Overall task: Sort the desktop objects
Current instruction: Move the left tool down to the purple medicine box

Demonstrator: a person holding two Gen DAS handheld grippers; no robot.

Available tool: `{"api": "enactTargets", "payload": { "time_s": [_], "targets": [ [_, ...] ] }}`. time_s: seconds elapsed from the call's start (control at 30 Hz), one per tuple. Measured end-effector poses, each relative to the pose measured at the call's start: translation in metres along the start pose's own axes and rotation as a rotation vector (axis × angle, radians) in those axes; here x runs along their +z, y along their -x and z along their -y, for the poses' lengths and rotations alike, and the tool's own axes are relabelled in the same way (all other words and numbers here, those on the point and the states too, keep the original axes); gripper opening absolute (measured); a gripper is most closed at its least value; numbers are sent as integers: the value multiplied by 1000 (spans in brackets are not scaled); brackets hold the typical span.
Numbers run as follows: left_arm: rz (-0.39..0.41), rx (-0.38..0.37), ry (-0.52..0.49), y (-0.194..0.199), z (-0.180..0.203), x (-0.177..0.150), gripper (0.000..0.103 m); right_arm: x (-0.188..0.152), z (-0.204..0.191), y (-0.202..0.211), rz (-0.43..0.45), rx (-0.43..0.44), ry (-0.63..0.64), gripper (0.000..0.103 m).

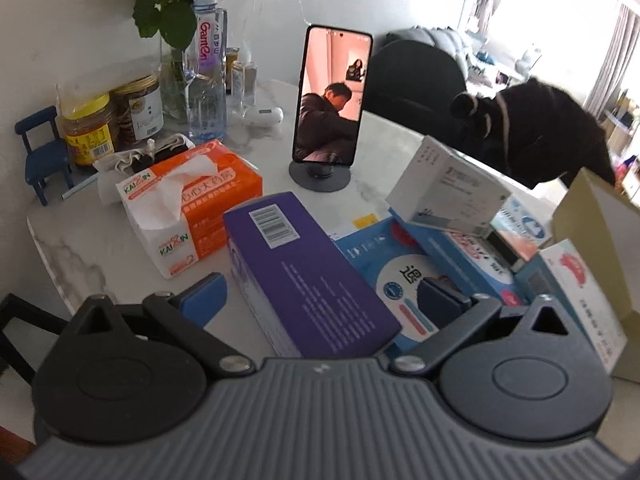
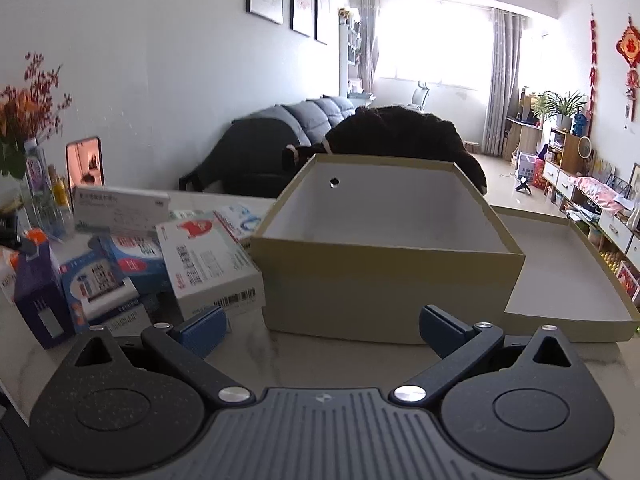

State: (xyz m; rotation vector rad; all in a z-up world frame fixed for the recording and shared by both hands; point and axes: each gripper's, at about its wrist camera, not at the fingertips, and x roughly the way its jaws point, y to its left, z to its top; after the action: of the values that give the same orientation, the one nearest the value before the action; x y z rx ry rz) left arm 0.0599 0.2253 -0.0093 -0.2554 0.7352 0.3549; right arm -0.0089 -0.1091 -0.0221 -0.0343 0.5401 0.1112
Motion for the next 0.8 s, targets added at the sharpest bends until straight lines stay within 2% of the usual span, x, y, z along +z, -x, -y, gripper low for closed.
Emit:
{"api": "enactTargets", "payload": {
  "time_s": [0.33, 0.6, 0.8],
  "targets": [
    [-83, 104, 23, -27, 9, -3, 103, -1, 7, -10, -28, 64, -34, 103],
    [-87, 116, -3, -32, 13, -13, 101, -3, 6, -10, -33, 92, -39, 103],
    [-92, 100, -27, -31, 10, -15, 88, -4, 6, -9, -32, 105, -53, 103]
  ]
}}
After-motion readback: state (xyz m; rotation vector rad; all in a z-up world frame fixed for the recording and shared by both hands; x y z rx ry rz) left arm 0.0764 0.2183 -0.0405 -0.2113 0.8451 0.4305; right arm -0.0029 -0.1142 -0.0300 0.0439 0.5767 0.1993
